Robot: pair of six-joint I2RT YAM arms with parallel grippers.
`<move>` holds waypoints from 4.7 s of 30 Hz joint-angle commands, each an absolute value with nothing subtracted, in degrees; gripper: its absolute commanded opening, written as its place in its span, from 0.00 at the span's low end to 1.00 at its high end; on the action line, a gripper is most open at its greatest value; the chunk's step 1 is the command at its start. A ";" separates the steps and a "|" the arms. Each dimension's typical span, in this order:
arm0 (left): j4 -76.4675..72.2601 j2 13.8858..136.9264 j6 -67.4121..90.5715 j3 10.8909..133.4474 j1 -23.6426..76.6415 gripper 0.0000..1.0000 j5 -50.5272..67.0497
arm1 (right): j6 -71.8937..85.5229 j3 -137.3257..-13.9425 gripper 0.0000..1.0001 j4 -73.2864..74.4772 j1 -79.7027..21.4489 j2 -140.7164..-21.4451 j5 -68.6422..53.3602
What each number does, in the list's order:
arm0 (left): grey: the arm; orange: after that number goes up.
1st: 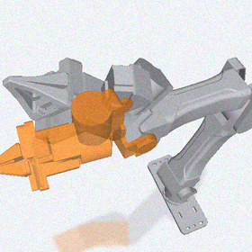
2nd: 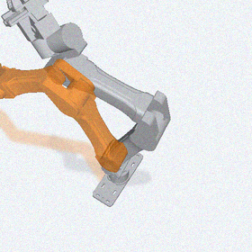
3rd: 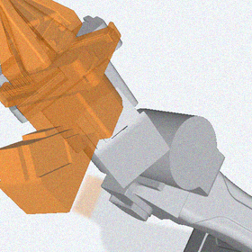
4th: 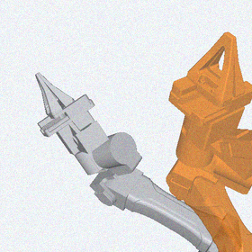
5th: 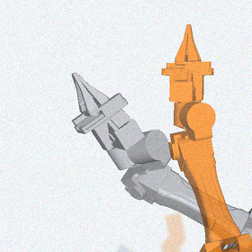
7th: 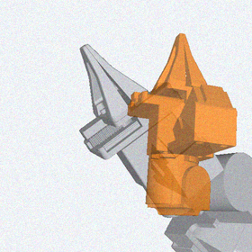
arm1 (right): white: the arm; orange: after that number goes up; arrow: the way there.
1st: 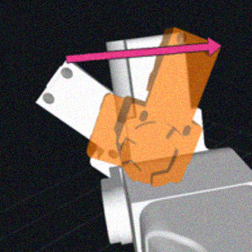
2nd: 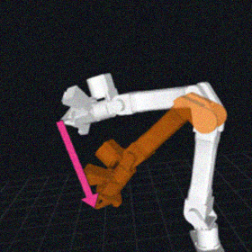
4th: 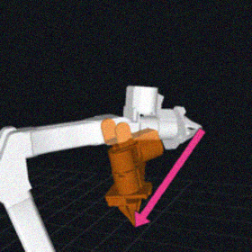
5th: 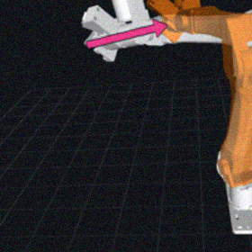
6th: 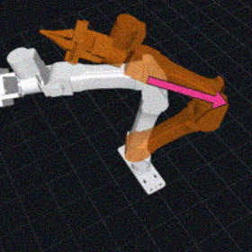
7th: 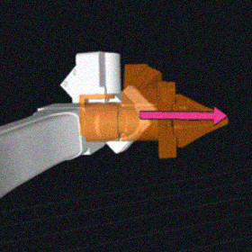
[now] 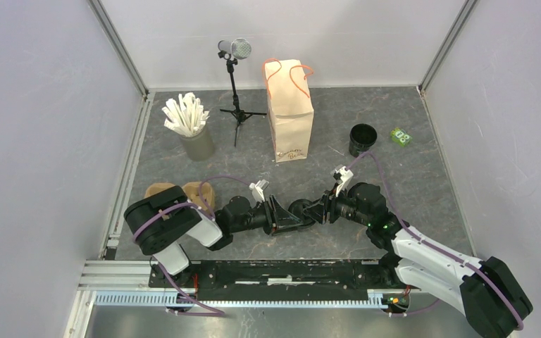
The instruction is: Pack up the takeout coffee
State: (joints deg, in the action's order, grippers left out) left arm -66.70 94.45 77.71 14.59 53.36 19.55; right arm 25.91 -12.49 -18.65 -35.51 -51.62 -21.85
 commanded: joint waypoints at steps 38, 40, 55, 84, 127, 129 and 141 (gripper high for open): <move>7.35 57.57 41.64 36.12 53.26 0.85 -4.58 | 17.28 -30.72 0.84 9.10 -35.73 -51.96 -12.78; 7.07 57.95 39.47 36.15 53.23 0.85 -2.95 | 18.31 -29.06 0.83 9.16 -35.68 -50.52 -11.94; 3.12 68.58 36.68 38.25 53.08 0.84 5.05 | 19.91 -11.67 0.98 -1.45 -36.15 -32.29 -9.21; -2.78 82.50 36.75 42.38 52.12 0.75 5.97 | 17.81 -5.31 0.97 1.94 -43.50 -27.43 -1.26; 29.08 40.92 23.91 43.78 50.95 0.86 -5.65 | -14.96 -70.24 0.86 61.73 -44.82 -69.07 17.50; 29.50 38.91 23.99 43.61 50.89 0.86 -5.27 | -15.53 -69.73 0.85 61.53 -45.17 -69.14 16.34; 31.27 28.94 24.39 42.76 50.89 0.87 -10.03 | -19.29 -68.17 0.95 64.74 -62.29 -79.69 20.28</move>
State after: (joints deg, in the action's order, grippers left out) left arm 31.29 31.05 26.65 42.04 51.09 -7.03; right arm -16.25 -67.92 60.88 -55.81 -74.65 15.33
